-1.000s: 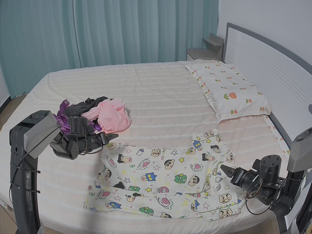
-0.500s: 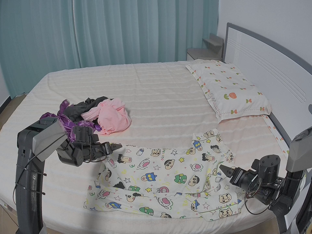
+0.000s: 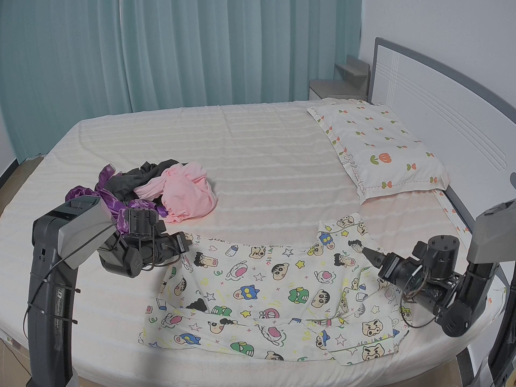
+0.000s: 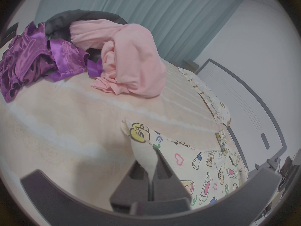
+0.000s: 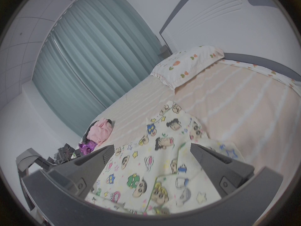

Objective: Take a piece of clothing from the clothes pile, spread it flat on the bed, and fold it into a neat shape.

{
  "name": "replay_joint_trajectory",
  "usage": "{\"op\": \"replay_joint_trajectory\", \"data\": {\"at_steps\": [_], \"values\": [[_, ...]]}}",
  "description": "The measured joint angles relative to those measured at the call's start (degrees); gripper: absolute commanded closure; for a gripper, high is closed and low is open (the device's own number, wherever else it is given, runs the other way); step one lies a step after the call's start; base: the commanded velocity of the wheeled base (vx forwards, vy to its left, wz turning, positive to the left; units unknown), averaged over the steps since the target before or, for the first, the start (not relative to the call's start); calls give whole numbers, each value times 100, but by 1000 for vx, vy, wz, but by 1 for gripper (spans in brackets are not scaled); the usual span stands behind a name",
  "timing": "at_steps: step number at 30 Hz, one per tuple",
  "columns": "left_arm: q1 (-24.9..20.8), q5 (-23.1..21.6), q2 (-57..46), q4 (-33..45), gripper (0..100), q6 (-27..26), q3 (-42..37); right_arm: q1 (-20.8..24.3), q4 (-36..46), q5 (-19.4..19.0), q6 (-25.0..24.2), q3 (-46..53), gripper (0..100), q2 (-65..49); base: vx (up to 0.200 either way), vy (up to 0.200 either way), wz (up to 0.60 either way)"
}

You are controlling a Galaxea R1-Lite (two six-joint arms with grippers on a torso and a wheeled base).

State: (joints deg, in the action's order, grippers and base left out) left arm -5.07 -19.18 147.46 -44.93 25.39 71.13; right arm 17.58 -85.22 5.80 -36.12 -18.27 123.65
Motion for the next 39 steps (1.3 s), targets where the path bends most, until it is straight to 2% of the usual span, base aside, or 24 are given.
{"op": "replay_joint_trajectory", "data": {"at_steps": [8, 17, 23, 29, 38, 39], "values": [[44, 289, -171, -224, 100, 101, -333, -405, 1713, -135, 323, -2026, 0, 523, 0, 0, 0], [78, 717, -380, -340, 100, 140, -623, -756, 3016, -345, 645, -3967, 0, 1367, 0, 0, 0], [48, 869, -460, -375, 100, 149, -735, -923, 3484, -413, 1026, -4934, 0, 2053, 0, 0, 0], [22, 900, -482, -384, 100, 148, -772, -920, 3612, -538, 1209, -5559, 0, 2531, 0, 0, 0], [6, 906, -477, -369, 100, 140, -759, -778, 3713, -656, 1521, -5976, 0, 2964, 0, 0, 0], [6, 906, -477, -369, 100, 140, -749, -778, 3697, -680, 1526, -5983, 100, 2982, 0, 0, 0]]}}
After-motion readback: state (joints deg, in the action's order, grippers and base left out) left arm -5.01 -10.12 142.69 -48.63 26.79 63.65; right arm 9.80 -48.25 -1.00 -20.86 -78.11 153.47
